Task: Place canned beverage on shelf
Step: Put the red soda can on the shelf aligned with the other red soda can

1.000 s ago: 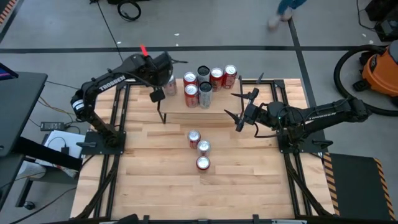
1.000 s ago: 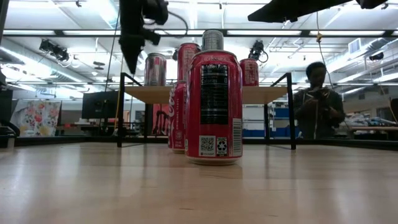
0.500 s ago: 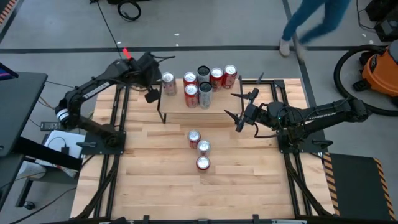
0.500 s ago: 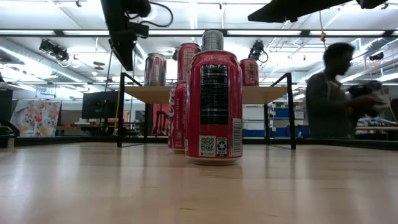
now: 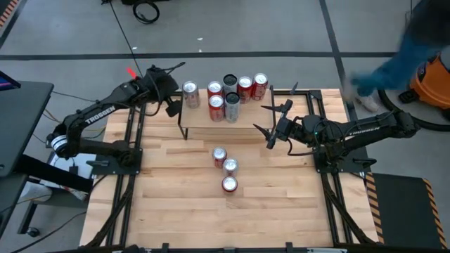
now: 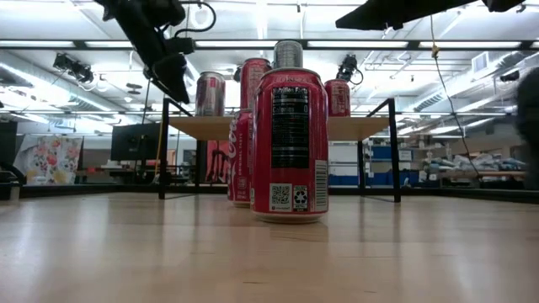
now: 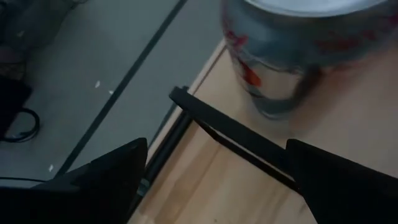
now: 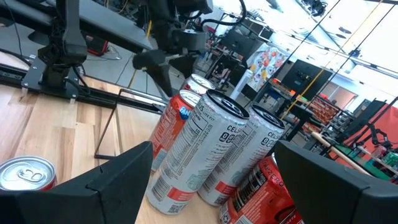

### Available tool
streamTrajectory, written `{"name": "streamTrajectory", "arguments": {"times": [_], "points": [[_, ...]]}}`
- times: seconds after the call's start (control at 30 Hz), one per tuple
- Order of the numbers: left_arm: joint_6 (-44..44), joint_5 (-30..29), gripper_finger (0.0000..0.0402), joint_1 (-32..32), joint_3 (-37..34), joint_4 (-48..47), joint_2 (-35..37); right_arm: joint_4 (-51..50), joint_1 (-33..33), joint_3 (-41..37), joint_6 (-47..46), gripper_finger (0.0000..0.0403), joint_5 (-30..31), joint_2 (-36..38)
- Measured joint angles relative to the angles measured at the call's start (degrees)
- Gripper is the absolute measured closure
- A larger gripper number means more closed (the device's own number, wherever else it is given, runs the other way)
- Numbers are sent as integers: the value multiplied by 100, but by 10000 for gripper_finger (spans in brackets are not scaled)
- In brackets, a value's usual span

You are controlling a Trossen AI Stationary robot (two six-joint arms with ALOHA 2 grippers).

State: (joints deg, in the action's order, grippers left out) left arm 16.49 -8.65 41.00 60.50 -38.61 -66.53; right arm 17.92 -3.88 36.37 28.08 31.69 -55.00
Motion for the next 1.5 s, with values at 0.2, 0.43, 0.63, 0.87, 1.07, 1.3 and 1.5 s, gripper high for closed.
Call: {"name": "streamTrajectory", "arguments": {"times": [0.2,0.43,0.63,0.87,1.07,1.3,1.5], "points": [[62,0,8,95,-102,308,-13,2,0,1,0,55,1,0],[91,26,8,131,-102,559,-10,6,0,1,0,55,1,0],[10,226,8,128,-100,810,-8,34,0,1,1,55,3,-2],[-65,239,8,130,-100,805,-31,43,0,0,4,55,-3,-2],[-127,234,8,112,-95,814,-102,54,0,1,7,55,-10,-2],[-50,430,8,-35,10,432,-38,54,0,1,7,55,-25,-2],[-184,848,8,-248,5,336,-54,85,0,1,15,55,-27,-2]]}}
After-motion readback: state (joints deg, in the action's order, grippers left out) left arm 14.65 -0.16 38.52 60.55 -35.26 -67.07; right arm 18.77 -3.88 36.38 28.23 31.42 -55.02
